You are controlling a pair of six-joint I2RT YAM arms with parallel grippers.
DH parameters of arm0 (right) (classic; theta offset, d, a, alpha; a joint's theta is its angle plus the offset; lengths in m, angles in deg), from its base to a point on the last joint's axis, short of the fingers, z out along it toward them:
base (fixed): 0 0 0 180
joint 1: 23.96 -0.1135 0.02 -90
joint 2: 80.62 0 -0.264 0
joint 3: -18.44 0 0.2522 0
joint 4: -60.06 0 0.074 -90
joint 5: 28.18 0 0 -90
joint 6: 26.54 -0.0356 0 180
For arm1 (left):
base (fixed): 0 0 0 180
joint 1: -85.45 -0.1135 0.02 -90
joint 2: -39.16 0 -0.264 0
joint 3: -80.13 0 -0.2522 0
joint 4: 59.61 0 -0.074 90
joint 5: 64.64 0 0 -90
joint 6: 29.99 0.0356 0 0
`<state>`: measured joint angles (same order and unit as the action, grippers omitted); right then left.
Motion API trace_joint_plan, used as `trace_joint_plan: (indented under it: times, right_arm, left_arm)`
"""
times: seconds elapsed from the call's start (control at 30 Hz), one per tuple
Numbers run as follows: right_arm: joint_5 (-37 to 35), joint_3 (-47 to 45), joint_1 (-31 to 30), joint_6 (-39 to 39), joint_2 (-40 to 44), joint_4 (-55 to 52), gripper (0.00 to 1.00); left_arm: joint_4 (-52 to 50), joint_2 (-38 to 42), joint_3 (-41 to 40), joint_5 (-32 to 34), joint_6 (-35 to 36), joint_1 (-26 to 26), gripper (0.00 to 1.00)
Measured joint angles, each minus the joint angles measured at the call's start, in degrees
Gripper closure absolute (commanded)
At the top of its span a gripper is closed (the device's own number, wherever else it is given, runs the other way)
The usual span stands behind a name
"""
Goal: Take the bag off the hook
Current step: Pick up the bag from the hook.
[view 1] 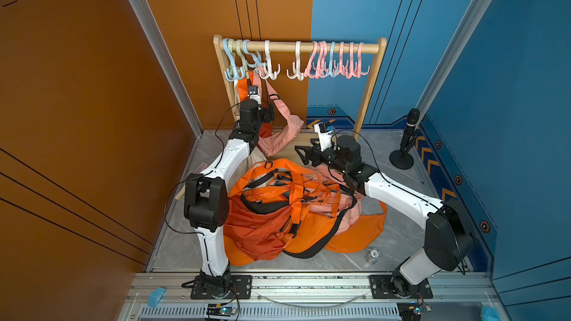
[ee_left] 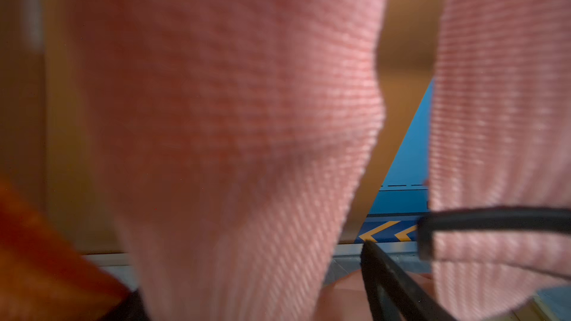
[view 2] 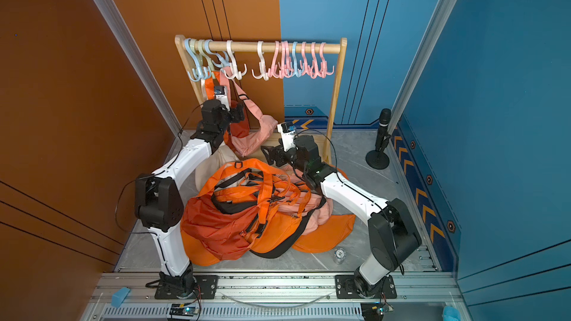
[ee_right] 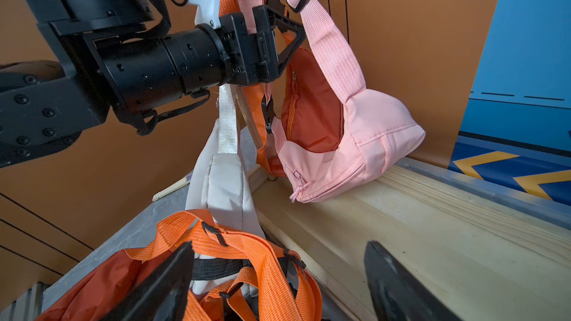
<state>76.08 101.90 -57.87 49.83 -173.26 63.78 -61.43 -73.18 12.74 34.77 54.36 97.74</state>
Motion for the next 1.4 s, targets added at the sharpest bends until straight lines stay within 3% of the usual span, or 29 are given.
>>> trace_joint_plan:
  times: [0.13, 0.23, 0.33, 0.47, 0.7, 1.2, 1.4]
  right_arm:
    - [1.11, 2.32, 1.11, -0.09, -2.51, 0.04, 0.14]
    - [1.84, 3.80, 1.73, -0.09, -4.24, 0.00, 0.14]
    - [2.56, 6.21, 2.10, -0.09, -6.19, -0.07, 0.14]
    - [4.48, 11.04, 2.51, 0.61, -9.29, -0.98, 0.09]
    - [8.98, 27.26, 3.30, 7.04, -19.56, -5.97, 0.00]
    - [9.92, 63.60, 4.63, 13.07, -44.11, -15.85, 0.00]
    - [7.93, 72.37, 4.68, 13.88, -50.21, -16.61, 0.00]
  left_arm:
    - [0.55, -0.42, 0.15, 1.09, 0.24, -0.02, 0.17]
    - [1.03, -0.42, 0.31, 1.03, 0.63, -0.44, 0.48]
    - [1.46, -0.42, 0.35, 0.81, 0.72, -1.18, 0.67]
    - [2.03, -0.42, 0.35, -0.04, 1.11, -1.40, 1.00]
    - [3.32, 2.05, -2.97, -1.16, 1.27, -1.36, 1.00]
    - [3.41, 13.77, -11.45, -3.91, 0.44, -1.38, 1.00]
    - [3.56, 14.95, -13.05, -4.63, -0.22, -1.75, 1.00]
